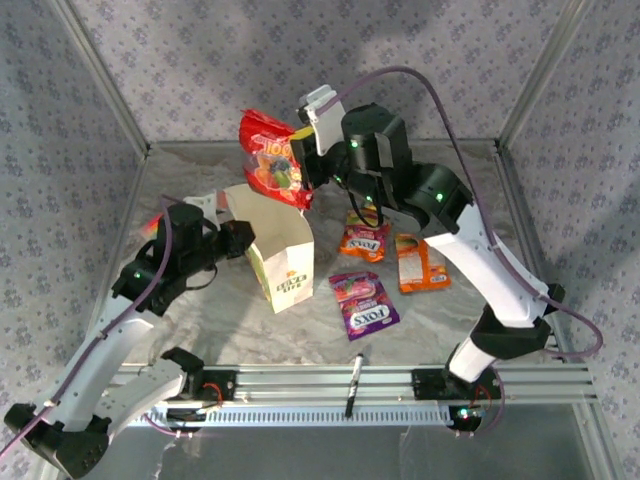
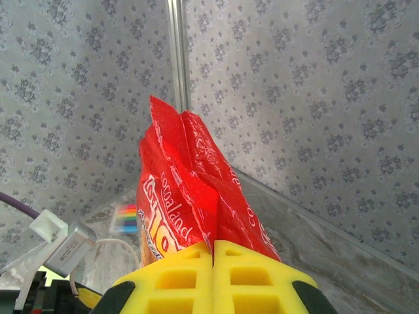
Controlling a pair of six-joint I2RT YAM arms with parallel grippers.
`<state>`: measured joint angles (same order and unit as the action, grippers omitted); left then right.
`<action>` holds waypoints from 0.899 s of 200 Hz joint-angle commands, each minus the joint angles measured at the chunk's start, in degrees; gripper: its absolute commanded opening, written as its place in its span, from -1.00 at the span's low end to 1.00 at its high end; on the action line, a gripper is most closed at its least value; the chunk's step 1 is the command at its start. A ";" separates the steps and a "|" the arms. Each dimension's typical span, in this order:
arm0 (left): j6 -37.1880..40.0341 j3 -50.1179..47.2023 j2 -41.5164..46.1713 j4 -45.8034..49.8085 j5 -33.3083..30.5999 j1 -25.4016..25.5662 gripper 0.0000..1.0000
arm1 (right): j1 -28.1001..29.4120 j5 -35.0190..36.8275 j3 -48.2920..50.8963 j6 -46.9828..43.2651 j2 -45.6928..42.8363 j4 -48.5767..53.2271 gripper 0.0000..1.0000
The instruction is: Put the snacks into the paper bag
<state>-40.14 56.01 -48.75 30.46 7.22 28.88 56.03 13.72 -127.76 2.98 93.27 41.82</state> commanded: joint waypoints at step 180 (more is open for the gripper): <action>-0.52 -2.84 5.05 2.92 -1.81 0.03 -0.79 | 3.97 0.96 6.93 7.10 4.93 -0.21 -1.00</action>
<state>-40.18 53.28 -44.56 31.73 5.91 28.88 59.02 14.31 -120.79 8.25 98.45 44.91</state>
